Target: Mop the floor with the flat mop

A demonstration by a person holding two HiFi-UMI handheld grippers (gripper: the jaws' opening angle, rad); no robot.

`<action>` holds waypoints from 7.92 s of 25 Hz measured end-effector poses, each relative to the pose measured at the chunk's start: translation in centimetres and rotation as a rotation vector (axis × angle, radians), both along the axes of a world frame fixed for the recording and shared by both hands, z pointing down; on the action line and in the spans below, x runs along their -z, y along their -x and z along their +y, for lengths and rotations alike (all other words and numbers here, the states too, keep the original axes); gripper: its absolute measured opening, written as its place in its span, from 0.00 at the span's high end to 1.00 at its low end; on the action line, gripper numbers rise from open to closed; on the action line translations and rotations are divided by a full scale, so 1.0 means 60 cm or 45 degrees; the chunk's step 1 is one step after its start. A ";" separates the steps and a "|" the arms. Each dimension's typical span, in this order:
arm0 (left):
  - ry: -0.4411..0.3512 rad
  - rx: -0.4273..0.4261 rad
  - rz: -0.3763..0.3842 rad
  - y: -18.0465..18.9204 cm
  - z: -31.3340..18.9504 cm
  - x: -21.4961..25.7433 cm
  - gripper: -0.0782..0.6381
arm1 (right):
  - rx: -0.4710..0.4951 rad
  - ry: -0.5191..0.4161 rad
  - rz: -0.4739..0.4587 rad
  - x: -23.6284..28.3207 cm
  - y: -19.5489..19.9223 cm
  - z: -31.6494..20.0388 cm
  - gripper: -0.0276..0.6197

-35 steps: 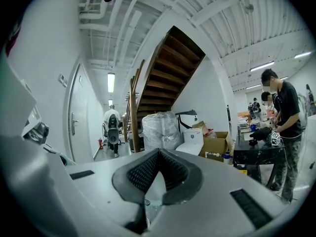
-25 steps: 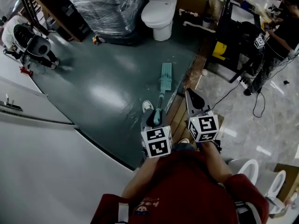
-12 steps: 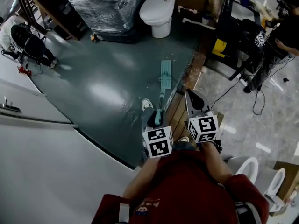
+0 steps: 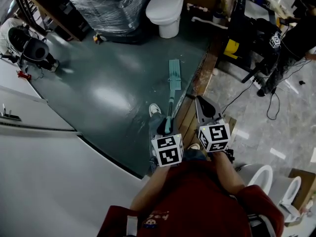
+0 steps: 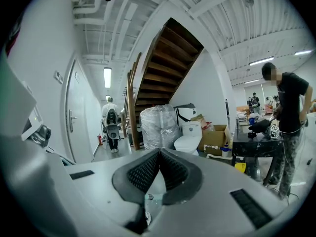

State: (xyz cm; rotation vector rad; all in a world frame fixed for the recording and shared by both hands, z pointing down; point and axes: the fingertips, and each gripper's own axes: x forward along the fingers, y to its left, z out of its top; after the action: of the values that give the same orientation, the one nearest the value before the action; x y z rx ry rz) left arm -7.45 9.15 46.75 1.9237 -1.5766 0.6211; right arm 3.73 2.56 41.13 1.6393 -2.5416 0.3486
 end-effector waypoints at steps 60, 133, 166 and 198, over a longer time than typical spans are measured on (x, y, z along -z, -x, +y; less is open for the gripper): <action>0.054 -0.091 -0.014 0.041 -0.505 -0.160 0.71 | -0.143 0.227 0.034 -0.154 0.038 -0.376 0.93; -0.014 -0.050 -0.078 -0.006 -0.157 -0.054 0.71 | -0.092 0.025 0.009 -0.008 -0.025 -0.079 0.93; -0.128 0.043 -0.029 0.039 -0.017 0.032 0.72 | 0.025 -0.099 -0.004 0.063 0.041 0.030 0.93; -0.035 0.016 0.003 0.029 -0.079 -0.018 0.71 | 0.009 -0.005 0.005 0.007 0.039 -0.036 0.93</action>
State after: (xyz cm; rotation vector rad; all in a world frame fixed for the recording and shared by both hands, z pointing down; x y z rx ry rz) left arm -9.19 4.38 47.83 1.9320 -1.6027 0.5948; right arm 1.42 0.42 40.72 1.6299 -2.5463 0.3395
